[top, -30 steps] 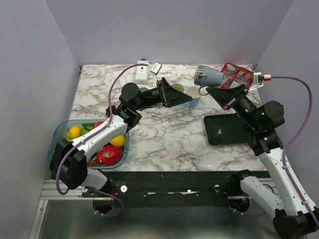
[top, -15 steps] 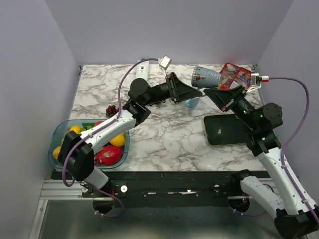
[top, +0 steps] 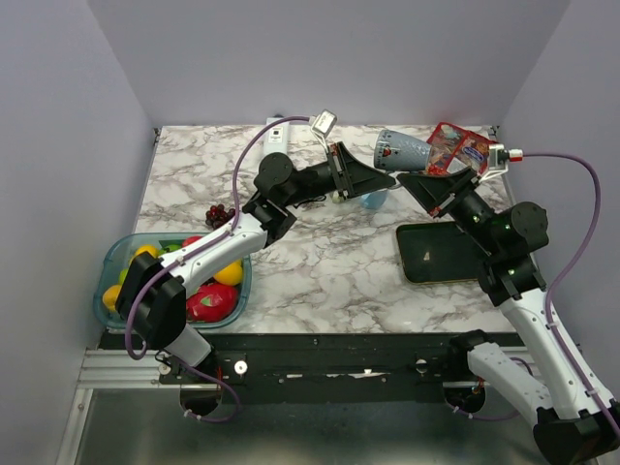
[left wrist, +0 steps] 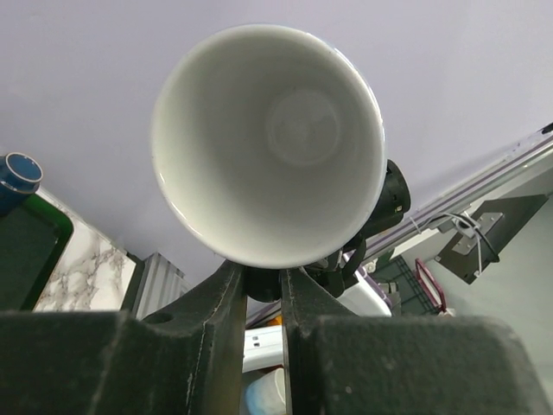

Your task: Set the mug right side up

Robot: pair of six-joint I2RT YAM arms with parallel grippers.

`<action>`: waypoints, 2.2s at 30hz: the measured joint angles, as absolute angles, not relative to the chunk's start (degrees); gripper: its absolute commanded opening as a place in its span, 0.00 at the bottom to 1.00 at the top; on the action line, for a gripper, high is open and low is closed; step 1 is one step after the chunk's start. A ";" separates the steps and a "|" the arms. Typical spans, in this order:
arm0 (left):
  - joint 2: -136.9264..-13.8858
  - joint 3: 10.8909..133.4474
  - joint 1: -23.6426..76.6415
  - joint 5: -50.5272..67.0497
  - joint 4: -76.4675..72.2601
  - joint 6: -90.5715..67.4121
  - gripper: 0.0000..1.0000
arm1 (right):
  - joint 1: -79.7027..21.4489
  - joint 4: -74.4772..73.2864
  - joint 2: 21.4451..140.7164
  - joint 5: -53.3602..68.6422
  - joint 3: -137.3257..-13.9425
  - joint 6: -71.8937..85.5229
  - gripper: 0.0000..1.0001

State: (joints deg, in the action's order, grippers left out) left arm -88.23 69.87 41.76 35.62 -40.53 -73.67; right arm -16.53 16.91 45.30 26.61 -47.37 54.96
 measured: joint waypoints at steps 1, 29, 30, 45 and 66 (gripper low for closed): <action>-88.23 69.87 41.76 35.62 -40.53 -73.49 0.00 | -16.53 16.86 45.28 26.63 -47.37 54.85 0.01; -70.41 59.46 41.63 -3.49 11.35 -27.53 0.00 | -16.56 -12.23 44.23 17.08 -45.98 43.42 0.91; -70.00 57.49 41.58 -6.04 11.70 -27.22 0.00 | -16.56 -13.21 44.31 16.73 -45.71 43.29 0.91; -71.92 41.21 39.90 -25.04 5.13 -29.69 0.00 | -16.56 -19.66 45.63 13.30 -45.50 40.32 0.91; -80.77 36.12 36.71 -27.70 -10.35 -32.49 0.64 | -16.56 -23.57 47.46 9.69 -46.28 40.10 1.00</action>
State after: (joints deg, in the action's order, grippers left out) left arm -80.77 36.12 36.71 -27.70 -10.35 -32.49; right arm -16.56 -23.57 47.46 9.69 -46.28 40.10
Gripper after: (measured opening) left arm 0.475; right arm 0.988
